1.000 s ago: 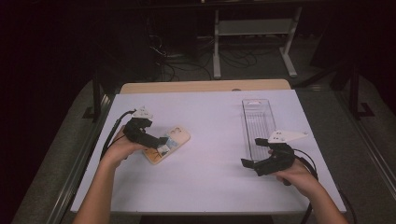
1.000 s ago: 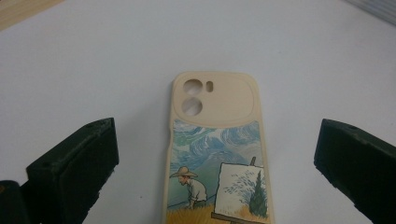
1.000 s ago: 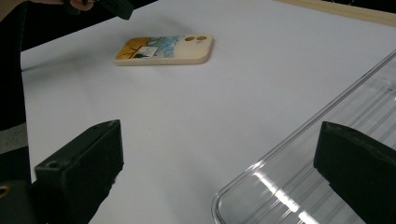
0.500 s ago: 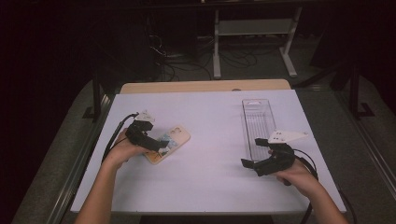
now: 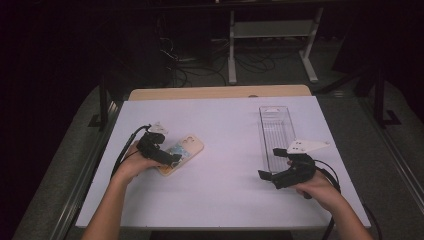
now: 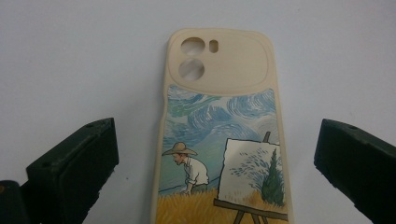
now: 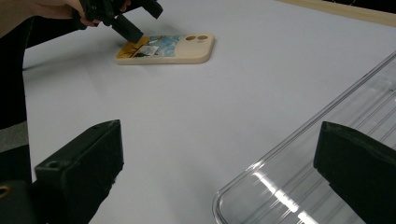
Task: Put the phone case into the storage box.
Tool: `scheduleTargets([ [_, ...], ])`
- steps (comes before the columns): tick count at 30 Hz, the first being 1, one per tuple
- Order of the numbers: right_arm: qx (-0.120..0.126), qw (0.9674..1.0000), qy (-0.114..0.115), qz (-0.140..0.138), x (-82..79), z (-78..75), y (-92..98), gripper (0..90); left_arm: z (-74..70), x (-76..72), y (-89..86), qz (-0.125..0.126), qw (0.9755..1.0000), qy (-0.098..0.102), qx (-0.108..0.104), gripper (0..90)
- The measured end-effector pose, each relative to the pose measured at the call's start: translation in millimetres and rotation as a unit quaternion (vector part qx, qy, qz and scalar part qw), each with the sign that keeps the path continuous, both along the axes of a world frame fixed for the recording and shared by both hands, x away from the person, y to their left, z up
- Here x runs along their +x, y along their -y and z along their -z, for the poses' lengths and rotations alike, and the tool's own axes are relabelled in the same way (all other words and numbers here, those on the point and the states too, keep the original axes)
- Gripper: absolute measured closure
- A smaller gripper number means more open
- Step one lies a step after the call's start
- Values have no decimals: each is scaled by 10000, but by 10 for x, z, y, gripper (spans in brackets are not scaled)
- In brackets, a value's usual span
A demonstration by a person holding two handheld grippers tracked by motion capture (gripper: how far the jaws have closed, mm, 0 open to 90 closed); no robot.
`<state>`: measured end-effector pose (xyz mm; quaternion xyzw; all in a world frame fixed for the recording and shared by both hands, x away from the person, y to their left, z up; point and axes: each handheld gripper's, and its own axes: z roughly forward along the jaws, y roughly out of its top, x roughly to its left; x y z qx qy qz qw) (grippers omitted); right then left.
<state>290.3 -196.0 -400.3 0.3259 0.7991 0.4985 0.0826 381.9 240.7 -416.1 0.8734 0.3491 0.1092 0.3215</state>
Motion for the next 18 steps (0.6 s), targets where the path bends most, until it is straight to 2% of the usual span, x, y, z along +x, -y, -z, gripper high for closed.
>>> scheduleTargets([
  [1, -3, 10000, -5, -1, -2, 0, 0, 12, 18, -7, 11, -25, 10000, -67, 38, 0],
  [4, -1, 10000, 5, -5, 0, 0, 1, 12, 34, -3, 23, 14, 10000, -31, 93, 0],
  [6, -1, 10000, 5, -4, 0, 1, 1, 12, 40, -5, 39, 60, 9998, -52, 205, 0],
  [7, 1, 10000, 1, -3, 0, 0, 1, 12, 55, -10, 61, 32, 9998, -44, 178, 0],
  [11, -4, 10000, -6, -3, -2, 0, 0, 12, 95, -15, 98, 66, 9992, -104, 380, 0],
  [16, -6, 10000, -1, -7, -2, 0, 1, 12, 152, -24, 112, -91, 9996, -128, 247, 0],
  [18, -2, 10000, 1, -4, -1, 0, 1, 12, 166, -26, 114, -112, 9997, -80, 216, 0],
])
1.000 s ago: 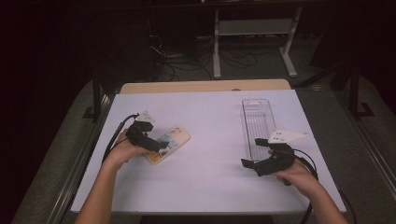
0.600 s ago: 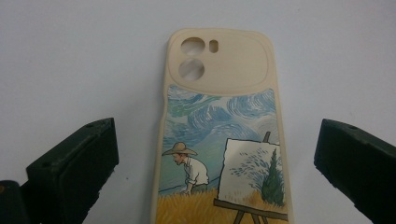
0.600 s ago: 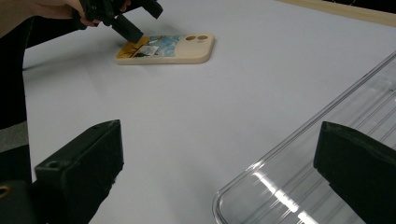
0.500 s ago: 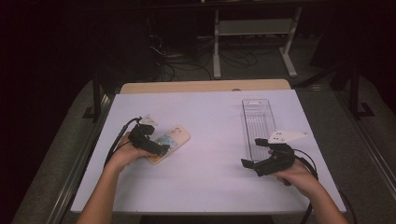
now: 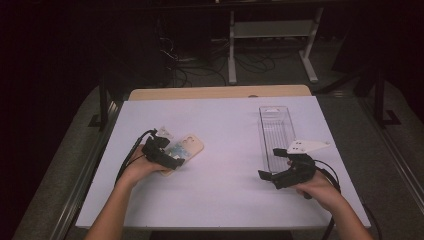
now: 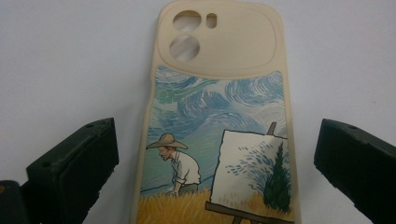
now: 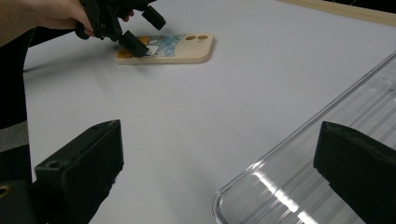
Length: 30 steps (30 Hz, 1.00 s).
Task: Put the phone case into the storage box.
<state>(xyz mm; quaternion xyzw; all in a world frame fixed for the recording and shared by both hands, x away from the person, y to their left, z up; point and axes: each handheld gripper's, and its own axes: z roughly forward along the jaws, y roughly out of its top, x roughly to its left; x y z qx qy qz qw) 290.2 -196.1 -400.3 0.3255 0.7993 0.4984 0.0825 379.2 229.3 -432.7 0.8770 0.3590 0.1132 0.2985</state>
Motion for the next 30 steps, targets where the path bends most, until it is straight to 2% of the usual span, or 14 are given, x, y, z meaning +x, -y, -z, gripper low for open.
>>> scheduleTargets([
  [13, -5, 10000, 3, -7, -1, 0, 0, 12, 62, -2, 25, 112, 9996, 25, 276, 0],
  [18, -4, 10000, 0, -7, -2, 0, 0, 12, 80, -7, 31, 85, 9997, 12, 208, 0],
  [22, -6, 10000, 4, -6, -1, 0, 0, 13, 114, -2, 31, 113, 9994, -31, 338, 0],
  [24, -7, 10000, 5, -10, -2, 0, 0, 12, 119, -9, 20, 93, 9996, -12, 262, 3],
  [25, -1, 10000, 2, -9, -2, 0, 1, 12, 103, -16, -6, 131, 9996, 52, 264, 67],
  [29, -5, 10000, 4, -13, -1, 0, 1, 13, 110, -16, -17, 141, 9996, 37, 233, 74],
  [30, -5, 10000, 4, -13, -1, 0, 1, 13, 116, -21, -14, 120, 9998, 8, 145, 74],
])
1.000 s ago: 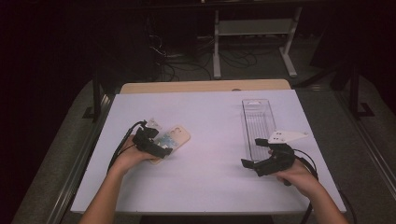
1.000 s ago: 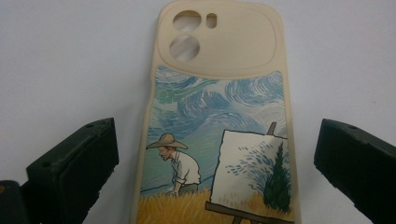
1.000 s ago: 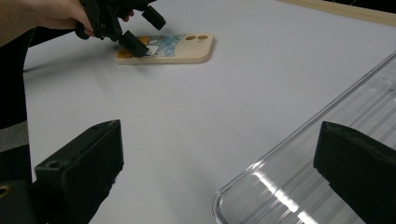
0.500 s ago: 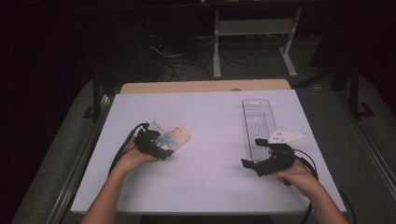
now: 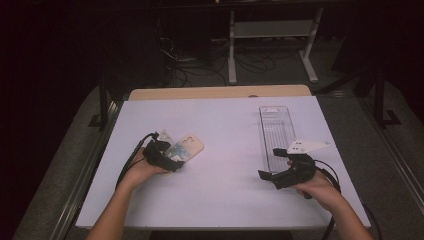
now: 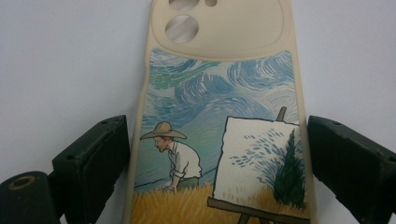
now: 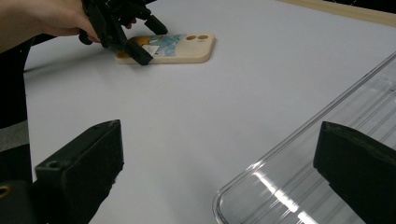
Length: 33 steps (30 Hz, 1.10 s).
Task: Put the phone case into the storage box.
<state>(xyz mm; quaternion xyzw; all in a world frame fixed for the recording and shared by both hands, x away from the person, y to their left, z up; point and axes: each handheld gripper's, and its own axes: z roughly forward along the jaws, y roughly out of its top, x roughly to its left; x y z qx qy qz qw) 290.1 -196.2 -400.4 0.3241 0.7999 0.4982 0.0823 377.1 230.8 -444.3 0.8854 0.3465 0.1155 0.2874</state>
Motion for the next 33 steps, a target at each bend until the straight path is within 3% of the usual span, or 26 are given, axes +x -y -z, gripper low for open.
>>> scheduleTargets([
  [11, 12, 10000, -6, -1, 1, 0, 0, 12, 17, -21, -12, -12, 10000, 64, -75, 97],
  [15, 10, 10000, -11, 5, 0, 0, -1, 12, 12, -27, -8, 5, 9999, 100, 28, 97],
  [22, 4, 10000, -4, 5, 0, 0, -2, 13, 18, -22, -10, -15, 9999, 63, -99, 105],
  [33, 28, 10000, -12, -1, 4, -1, 2, 13, 1, -7, -27, 44, 10000, 32, -25, 108],
])
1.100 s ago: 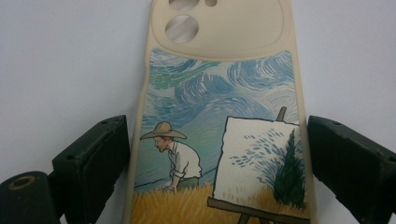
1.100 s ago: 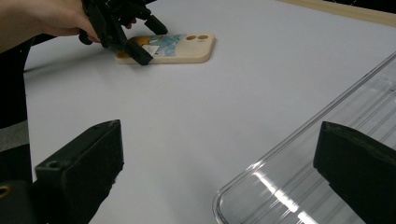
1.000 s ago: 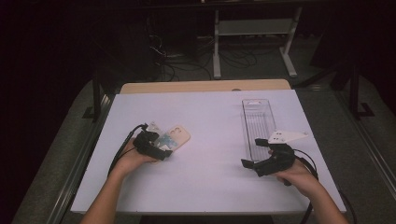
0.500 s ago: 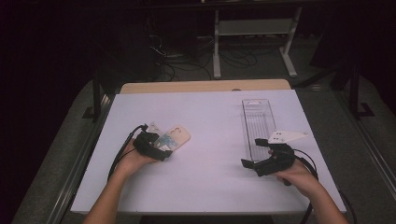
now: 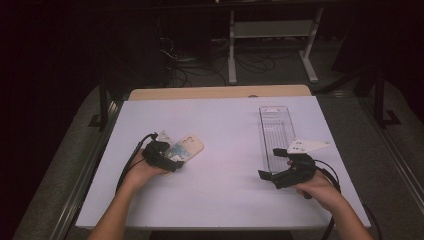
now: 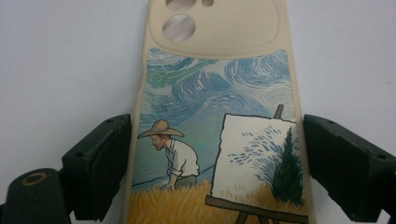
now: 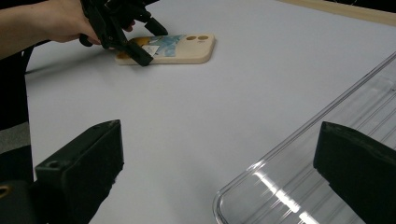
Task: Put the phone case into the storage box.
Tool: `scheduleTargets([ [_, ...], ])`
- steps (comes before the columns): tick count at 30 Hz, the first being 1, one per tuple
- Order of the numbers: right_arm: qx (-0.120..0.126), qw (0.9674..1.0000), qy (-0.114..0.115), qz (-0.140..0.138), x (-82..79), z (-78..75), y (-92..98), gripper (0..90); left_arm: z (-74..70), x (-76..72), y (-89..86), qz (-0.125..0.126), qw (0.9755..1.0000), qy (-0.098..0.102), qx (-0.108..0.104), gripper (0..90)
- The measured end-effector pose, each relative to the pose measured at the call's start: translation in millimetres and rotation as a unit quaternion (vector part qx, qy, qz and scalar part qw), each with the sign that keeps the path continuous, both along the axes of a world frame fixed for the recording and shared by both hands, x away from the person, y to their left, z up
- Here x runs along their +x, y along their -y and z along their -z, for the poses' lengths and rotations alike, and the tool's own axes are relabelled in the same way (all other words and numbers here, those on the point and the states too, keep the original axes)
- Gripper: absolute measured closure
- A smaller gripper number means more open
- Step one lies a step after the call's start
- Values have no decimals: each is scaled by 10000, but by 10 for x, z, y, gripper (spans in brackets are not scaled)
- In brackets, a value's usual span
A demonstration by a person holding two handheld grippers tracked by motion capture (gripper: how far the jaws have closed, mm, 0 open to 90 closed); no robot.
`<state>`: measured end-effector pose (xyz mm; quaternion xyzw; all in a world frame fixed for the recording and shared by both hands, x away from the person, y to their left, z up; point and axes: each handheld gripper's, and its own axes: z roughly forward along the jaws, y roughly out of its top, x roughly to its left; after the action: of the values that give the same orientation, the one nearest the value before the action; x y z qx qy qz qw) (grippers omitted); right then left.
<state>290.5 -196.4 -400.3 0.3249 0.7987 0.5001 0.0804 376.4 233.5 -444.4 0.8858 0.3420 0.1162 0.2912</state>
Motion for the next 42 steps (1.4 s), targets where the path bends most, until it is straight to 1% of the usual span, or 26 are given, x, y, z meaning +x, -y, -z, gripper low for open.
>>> scheduleTargets([
  [2, -5, 10000, 0, 2, -2, 0, -1, 12, -4, 2, -6, 13, 10000, 7, -26, 108],
  [7, 3, 10000, 0, -3, 0, 0, 0, 12, -50, -4, -17, -21, 9998, -2, -185, 109],
  [8, 3, 10000, 1, -6, 0, 0, 1, 12, -66, 0, -22, 26, 9999, -6, -161, 108],
  [9, 3, 10000, 1, -6, 0, 0, 1, 12, -77, -8, -12, -4, 9997, 0, -232, 108],
  [10, 3, 10000, 2, -8, 0, 0, 1, 13, -102, -4, -22, 78, 9999, 7, -149, 108],
  [11, 6, 10000, 0, -9, 1, 0, 2, 12, -116, -12, -16, 63, 9998, -4, -208, 108],
  [13, 6, 10000, 2, -10, 1, 0, 2, 13, -158, -14, -18, 161, 9998, 8, -139, 108],
  [14, 6, 10000, 0, -10, 1, 0, 2, 13, -170, -25, -10, 110, 9998, 2, -192, 108],
  [15, 6, 10000, 1, -12, 1, 0, 2, 12, -186, -29, -9, 128, 9997, -30, -221, 108],
  [17, 5, 10000, 2, -13, 1, 0, 2, 13, -225, -36, -14, 177, 9996, 0, -207, 108],
  [18, 5, 10000, 2, -13, 1, 0, 2, 13, -241, -42, -14, 166, 9995, 1, -256, 108],
  [20, 0, 10000, 2, -9, 0, 0, 1, 13, -280, -43, -21, 253, 9995, 10, -194, 108],
  [21, 0, 10000, 2, -9, 0, 0, 1, 13, -293, -53, -9, 224, 9994, 17, -247, 108],
  [23, 2, 10000, 1, -10, 0, 0, 2, 13, -328, -55, -8, 324, 9992, 12, -223, 108],
  [24, 4, 10000, 1, -10, 1, 0, 1, 13, -340, -63, 5, 315, 9991, 11, -284, 108],
  [26, 3, 10000, 0, -8, 1, 0, 1, 13, -377, -71, 13, 418, 9989, -12, -224, 108],
  [27, 3, 10000, 1, -8, 1, 0, 1, 12, -389, -79, 25, 433, 9987, -9, -265, 108],
  [30, -2, 10000, -1, -8, 0, 0, 0, 13, -434, -96, 44, 541, 9981, -11, -279, 108],
  [31, -4, 10000, 1, -6, 0, 0, 0, 12, -455, -103, 52, 586, 9979, -59, -255, 108],
  [32, -1, 10000, 0, -6, 1, 0, 1, 13, -468, -97, 56, 682, 9974, 8, -243, 108],
  [33, 0, 10000, -2, -7, 1, -1, 1, 12, -484, -108, 71, 680, 9973, -47, -271, 108],
  [35, 20, 10000, -8, -16, 5, 0, 0, 12, -524, -113, 82, 775, 9967, -60, -213, 108],
  [37, 11, 10000, -38, -2, 10, -4, 1, 12, -555, -110, 85, 871, 9960, -13, -208, 108],
  [38, 13, 10000, -44, -2, 10, -4, 1, 13, -571, -121, 93, 852, 9960, -66, -262, 108],
  [40, 7, 10000, -37, -14, 8, -4, 2, 12, -603, -115, 99, 948, 9950, -37, -297, 108],
  [42, 9, 10000, -47, -6, 10, -5, 1, 12, -639, -111, 103, 1055, 9940, -34, -278, 108],
])
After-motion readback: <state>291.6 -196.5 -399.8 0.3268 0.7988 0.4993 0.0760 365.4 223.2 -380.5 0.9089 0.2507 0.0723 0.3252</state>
